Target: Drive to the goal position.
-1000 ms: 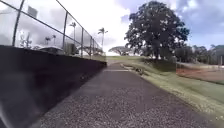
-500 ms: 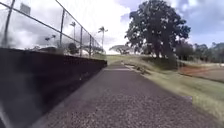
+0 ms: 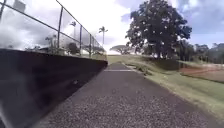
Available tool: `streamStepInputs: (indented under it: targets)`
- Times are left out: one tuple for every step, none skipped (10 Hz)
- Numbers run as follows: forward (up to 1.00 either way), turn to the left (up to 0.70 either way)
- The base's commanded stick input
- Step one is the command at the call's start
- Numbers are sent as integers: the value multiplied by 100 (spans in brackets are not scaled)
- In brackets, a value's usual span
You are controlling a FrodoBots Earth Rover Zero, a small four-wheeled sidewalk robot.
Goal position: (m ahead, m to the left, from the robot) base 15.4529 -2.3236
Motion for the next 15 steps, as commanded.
streamStepInputs:
  targets:
    - [70,0]
    - [70,0]
    - [70,0]
    - [70,0]
    - [70,-10]
    - [70,-34]
    - [70,-35]
    - [70,-35]
    - [70,-35]
    - [70,-22]
    - [70,-3]
    - [70,0]
    - [70,0]
    - [70,0]
    - [70,0]
